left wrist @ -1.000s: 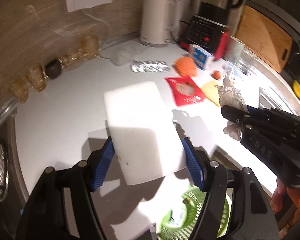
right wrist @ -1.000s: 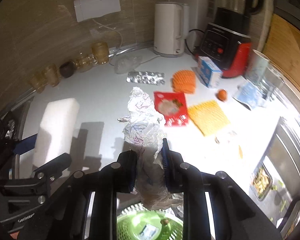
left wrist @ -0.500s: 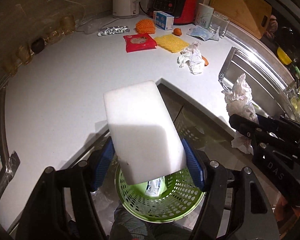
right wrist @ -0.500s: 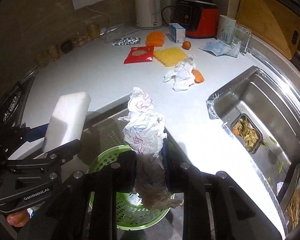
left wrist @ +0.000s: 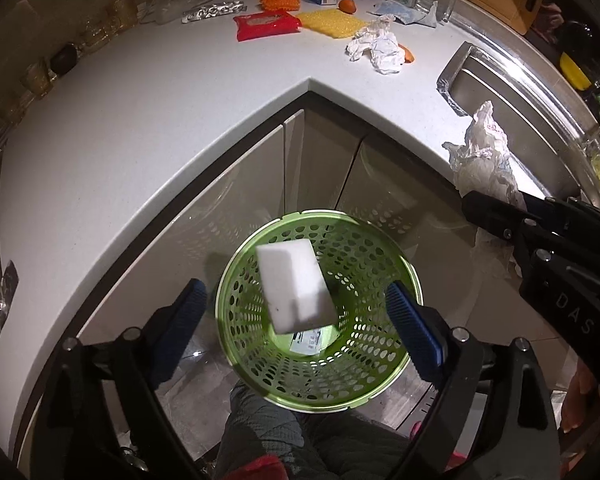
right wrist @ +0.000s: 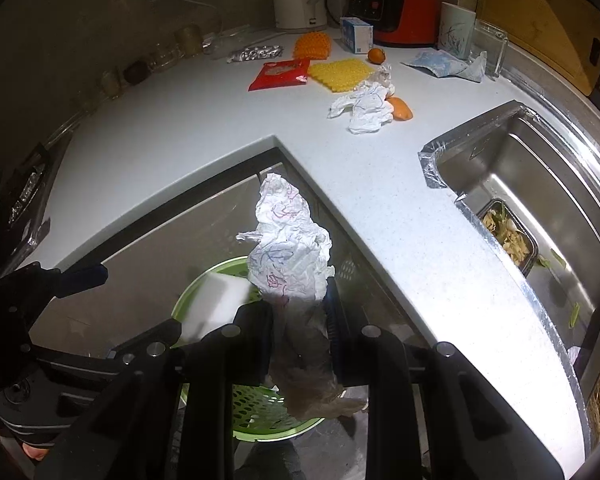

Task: Collect trash
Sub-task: 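Lower the foam block and tissue over the green basket and release both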

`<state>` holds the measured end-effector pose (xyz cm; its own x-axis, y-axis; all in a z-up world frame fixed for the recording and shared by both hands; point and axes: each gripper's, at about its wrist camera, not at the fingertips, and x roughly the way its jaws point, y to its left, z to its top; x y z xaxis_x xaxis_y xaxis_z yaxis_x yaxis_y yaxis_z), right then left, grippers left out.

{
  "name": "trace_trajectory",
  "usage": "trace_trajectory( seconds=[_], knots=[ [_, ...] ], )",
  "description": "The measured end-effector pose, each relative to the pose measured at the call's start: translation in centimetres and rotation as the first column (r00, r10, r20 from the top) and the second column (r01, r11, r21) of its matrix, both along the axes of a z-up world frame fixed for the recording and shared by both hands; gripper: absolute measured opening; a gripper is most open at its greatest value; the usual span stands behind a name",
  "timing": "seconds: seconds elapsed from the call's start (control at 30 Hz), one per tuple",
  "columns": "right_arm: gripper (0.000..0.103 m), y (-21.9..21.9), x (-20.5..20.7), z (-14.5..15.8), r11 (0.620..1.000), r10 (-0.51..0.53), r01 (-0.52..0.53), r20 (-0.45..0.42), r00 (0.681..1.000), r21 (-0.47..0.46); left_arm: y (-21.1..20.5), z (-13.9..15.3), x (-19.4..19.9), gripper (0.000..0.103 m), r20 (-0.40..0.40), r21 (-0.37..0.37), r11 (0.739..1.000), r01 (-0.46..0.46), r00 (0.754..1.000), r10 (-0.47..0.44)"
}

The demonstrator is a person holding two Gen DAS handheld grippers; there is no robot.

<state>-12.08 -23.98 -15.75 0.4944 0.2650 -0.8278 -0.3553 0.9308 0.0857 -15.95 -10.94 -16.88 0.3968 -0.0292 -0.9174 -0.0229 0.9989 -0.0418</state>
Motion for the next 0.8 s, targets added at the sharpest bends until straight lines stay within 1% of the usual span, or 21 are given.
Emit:
trace_trajectory(
  seconds=[0.07, 0.17, 0.4, 0.6, 0.63, 0.67, 0.7, 0.73, 0.77, 0.8],
  knots=[
    [0.025, 0.1, 0.0, 0.0, 1.000, 0.003, -0.003, -0.001, 1.000, 0.004, 0.4, 0.6, -0.2, 0.092, 0.010, -0.002, 1.000, -0.010, 1.000, 0.010],
    [0.025, 0.4, 0.0, 0.2, 1.000, 0.011, -0.011, 0.004, 1.000, 0.004, 1.0, 1.5, -0.3, 0.094, 0.032, -0.005, 1.000, -0.018, 0.999, 0.018],
    [0.025, 1.3, -0.1, 0.0, 0.999, 0.050, -0.050, -0.010, 0.999, 0.003, 2.6, 2.8, -0.3, 0.095, 0.060, 0.002, 0.999, -0.045, 0.997, 0.045],
    [0.027, 3.1, -0.8, -1.6, 0.993, 0.117, -0.117, -0.055, 0.992, -0.013, 5.3, 4.0, -0.7, 0.095, 0.092, 0.013, 0.996, -0.090, 0.992, 0.089],
    [0.035, 3.3, -0.9, -1.8, 0.992, 0.123, -0.124, -0.062, 0.990, -0.018, 5.8, 4.1, -0.7, 0.095, 0.094, 0.014, 0.994, -0.105, 0.990, 0.103],
    [0.053, 3.6, -1.0, -2.1, 0.991, 0.130, -0.132, -0.073, 0.989, -0.023, 6.2, 4.1, -0.7, 0.095, 0.093, 0.013, 0.993, -0.118, 0.989, 0.116],
    [0.064, 3.8, -1.1, -2.3, 0.991, 0.130, -0.133, -0.074, 0.989, -0.031, 6.6, 4.1, -0.7, 0.095, 0.089, 0.010, 0.991, -0.134, 0.987, 0.132],
    [0.080, 3.9, -1.2, -2.3, 0.991, 0.123, -0.126, -0.065, 0.990, -0.044, 7.0, 4.1, -0.6, 0.095, 0.082, 0.002, 0.989, -0.149, 0.986, 0.148],
    [0.087, 4.0, -1.4, -2.1, 0.991, 0.117, -0.120, -0.053, 0.992, -0.057, 7.4, 4.1, -0.6, 0.095, 0.079, -0.009, 0.987, -0.159, 0.984, 0.159],
    [0.088, 4.2, -1.5, -2.0, 0.991, 0.118, -0.121, -0.044, 0.992, -0.063, 7.6, 4.1, -0.7, 0.095, 0.078, -0.017, 0.986, -0.166, 0.983, 0.167]
  ],
)
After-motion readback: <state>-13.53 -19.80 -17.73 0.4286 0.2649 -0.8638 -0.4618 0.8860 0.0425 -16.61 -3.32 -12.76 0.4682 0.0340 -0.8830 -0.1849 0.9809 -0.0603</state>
